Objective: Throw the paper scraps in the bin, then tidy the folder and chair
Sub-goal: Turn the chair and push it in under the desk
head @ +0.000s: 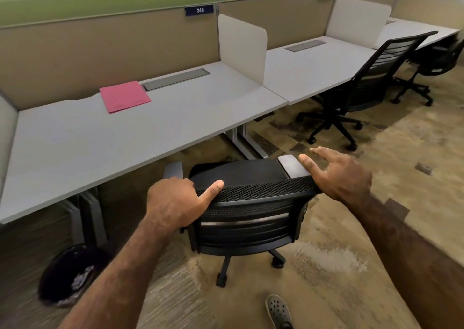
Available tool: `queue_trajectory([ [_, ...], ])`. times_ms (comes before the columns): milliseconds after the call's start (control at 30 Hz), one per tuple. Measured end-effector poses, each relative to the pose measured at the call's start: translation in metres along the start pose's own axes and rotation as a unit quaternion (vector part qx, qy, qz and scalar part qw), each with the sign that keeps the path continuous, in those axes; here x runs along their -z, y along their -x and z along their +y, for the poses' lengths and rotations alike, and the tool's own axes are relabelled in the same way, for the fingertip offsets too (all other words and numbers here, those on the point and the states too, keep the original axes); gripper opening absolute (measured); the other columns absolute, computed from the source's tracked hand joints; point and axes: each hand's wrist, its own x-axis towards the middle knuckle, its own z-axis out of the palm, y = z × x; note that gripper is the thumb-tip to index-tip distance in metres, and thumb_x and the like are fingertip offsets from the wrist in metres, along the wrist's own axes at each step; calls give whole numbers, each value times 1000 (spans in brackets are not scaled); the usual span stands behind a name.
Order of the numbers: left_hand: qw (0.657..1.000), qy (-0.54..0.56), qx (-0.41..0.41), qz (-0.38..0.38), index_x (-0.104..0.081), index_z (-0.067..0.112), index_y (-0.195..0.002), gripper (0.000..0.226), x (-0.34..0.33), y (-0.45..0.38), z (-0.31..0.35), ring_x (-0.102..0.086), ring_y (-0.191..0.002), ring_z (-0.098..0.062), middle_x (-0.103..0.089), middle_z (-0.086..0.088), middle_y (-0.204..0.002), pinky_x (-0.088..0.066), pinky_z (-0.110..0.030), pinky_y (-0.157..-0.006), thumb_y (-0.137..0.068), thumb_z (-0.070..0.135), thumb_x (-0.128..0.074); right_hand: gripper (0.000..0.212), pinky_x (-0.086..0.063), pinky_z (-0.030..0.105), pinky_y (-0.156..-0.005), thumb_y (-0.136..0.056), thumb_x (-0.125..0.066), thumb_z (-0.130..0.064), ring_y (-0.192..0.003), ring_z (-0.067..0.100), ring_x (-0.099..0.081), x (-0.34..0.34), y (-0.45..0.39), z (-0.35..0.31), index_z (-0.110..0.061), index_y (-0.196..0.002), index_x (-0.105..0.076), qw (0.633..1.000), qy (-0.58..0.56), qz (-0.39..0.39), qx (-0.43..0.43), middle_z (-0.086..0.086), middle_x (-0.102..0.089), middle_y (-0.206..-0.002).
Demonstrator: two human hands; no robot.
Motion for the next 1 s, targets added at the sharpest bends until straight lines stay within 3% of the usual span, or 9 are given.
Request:
queue_trajectory([
  [67,1000,22,8,10,-73,27,-99,104,1,12,-10,-66,-89,-16,-73,1,-95,-53,-33,-80,-71,89,6,76,-46,41,-96,-83,-23,-84,-130,19,-52,-3,4,-10,-38,-132,-56,1000,-3,13,22,-10,-55,-142],
  [133,999,52,4,6,-47,29,-141,105,4,21,-23,-40,-138,-19,-44,0,-151,-30,-41,-114,-73,87,7,79,-45,42,-100,-82,-18,-84,-135,16,-47,-6,6,-22,-38,-135,-54,999,-4,13,52,-10,-51,-146],
  [167,998,62,-1,8,-32,28,-149,106,5,23,-29,-23,-147,-17,-25,2,-160,-18,-42,-120,-72,87,9,83,-41,42,-105,-82,-14,-85,-139,16,-41,-8,6,-27,-37,-138,-50,998,2,4,70,-9,-47,-150],
  [233,997,77,3,20,-17,29,-154,104,4,25,-42,-8,-150,-15,-7,5,-163,-8,-42,-122,-72,87,10,90,-28,43,-117,-81,-6,-85,-147,16,-28,-12,4,-37,-34,-146,-41,994,24,-11,107,-6,-34,-158],
  [333,995,91,18,43,-13,29,-154,100,-1,30,-58,-3,-150,-14,-2,5,-164,-5,-40,-122,-74,86,6,92,-7,41,-123,-81,1,-83,-152,15,-11,-15,1,-51,-32,-152,-29,986,39,-22,159,-5,-19,-164],
  [400,995,88,24,48,-12,28,-155,99,-4,32,-64,-3,-150,-13,-2,5,-164,-5,-39,-122,-76,86,5,95,-1,40,-124,-80,5,-84,-152,13,-5,-17,-3,-57,-31,-155,-22,981,40,-36,184,-5,-14,-165],
  [767,988,113,72,76,-5,26,-155,98,-11,12,-92,-3,-150,-14,-3,5,-164,-7,-40,-122,-77,85,2,107,4,41,-124,-72,14,-87,-152,9,4,-38,-53,-98,-28,-157,-12,977,-3,-92,192,-9,-2,-165],
  [900,983,117,89,107,-20,23,-154,94,-12,-3,-106,-14,-149,-16,-16,1,-162,-13,-41,-122,-81,82,-6,94,2,43,-124,-80,10,-80,-152,11,4,-46,-75,-112,-30,-157,-13,982,-28,-126,136,-8,0,-166],
  [1000,974,131,120,141,-40,21,-146,86,-11,-12,-112,-35,-142,-20,-39,-1,-154,-30,-43,-115,-84,78,-20,85,-4,44,-123,-87,-1,-76,-153,16,-4,-49,-88,-121,-29,-155,-21,979,-26,-171,112,-4,-7,-166],
])
